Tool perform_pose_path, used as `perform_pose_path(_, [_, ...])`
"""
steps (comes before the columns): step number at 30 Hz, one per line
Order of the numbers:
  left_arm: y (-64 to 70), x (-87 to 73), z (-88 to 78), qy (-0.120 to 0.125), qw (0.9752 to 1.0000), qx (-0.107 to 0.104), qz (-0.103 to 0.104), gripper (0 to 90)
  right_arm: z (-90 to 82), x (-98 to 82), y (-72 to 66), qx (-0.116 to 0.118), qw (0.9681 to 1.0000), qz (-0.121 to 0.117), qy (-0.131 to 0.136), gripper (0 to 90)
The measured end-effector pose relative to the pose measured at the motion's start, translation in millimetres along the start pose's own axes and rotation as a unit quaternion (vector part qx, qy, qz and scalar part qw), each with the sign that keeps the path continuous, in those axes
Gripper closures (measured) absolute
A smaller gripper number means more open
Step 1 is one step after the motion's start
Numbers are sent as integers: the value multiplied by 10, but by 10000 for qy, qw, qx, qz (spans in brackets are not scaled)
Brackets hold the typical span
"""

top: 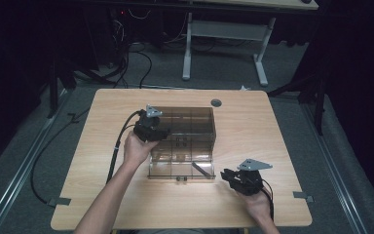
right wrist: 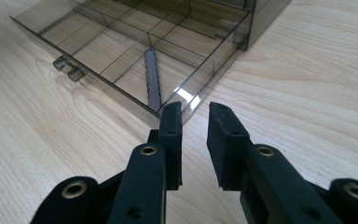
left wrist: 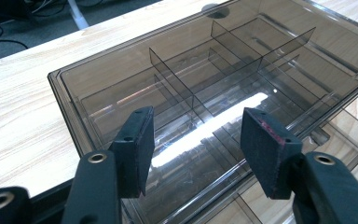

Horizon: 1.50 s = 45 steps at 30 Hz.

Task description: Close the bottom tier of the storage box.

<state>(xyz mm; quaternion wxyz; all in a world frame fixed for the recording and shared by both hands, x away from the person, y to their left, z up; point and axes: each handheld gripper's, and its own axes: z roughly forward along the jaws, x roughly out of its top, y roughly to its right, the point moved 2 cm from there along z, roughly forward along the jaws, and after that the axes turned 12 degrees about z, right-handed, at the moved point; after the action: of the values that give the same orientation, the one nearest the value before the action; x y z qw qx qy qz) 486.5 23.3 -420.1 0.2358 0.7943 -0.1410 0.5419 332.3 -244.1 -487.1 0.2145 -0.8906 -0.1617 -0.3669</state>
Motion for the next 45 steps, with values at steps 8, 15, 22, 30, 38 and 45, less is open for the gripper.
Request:
perform_pose_path(8, [-3,-9,-8,52,10000,1,-4,454,-17,120,-218,157,9990,-391,-128,796])
perform_pose_path(15, [-4,-7,-9,60,10000,-8,-32,456,162,79,-436,500,9966,-566,-322,821])
perform_pose_path(22, [-11,-13,-16,90,10000,-5,-23,460,295,45,-550,676,9946,-628,-481,823])
perform_pose_path(30, [-11,-15,-18,100,9999,8,-23,473,511,47,-680,789,9922,-695,-667,843])
perform_pose_path(38, [-10,-10,-15,72,10000,16,-24,472,607,47,-708,772,9918,-648,-779,869])
perform_pose_path(45, [-24,-8,-19,57,10000,-6,10,487,696,56,-710,739,9926,-514,-810,879])
